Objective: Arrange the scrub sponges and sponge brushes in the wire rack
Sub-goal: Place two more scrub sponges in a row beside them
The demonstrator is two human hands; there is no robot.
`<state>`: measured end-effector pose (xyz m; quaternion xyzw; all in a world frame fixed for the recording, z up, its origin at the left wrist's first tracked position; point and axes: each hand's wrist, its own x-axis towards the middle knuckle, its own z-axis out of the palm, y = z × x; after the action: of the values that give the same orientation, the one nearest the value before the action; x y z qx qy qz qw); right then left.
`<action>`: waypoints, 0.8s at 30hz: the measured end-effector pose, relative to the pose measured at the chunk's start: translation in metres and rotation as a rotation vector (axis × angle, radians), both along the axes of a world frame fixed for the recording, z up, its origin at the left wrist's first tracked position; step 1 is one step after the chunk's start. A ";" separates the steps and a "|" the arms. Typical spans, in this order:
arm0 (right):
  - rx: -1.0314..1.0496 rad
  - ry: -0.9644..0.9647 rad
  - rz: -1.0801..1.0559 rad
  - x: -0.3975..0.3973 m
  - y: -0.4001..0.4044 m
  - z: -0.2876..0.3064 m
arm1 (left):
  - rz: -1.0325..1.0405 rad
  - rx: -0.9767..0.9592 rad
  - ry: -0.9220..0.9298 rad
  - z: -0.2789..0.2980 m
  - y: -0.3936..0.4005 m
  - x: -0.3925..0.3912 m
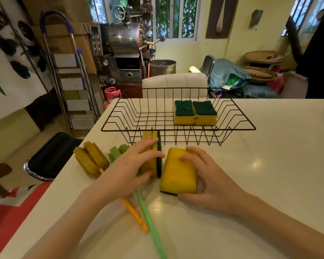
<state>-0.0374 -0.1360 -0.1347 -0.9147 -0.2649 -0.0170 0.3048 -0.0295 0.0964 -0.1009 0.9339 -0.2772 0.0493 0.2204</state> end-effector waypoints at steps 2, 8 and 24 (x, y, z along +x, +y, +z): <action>0.057 -0.001 0.006 -0.001 -0.005 0.006 | 0.010 -0.011 -0.027 -0.001 0.000 0.000; -0.049 -0.089 0.005 0.003 -0.023 0.050 | 0.035 -0.050 -0.085 -0.002 0.001 0.000; -0.597 0.059 0.124 0.028 0.020 0.059 | 0.021 -0.194 -0.118 -0.003 -0.006 -0.011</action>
<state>-0.0090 -0.1155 -0.0758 -0.9460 -0.3046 0.1068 0.0306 -0.0402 0.0907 -0.1038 0.9065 -0.2739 0.1330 0.2924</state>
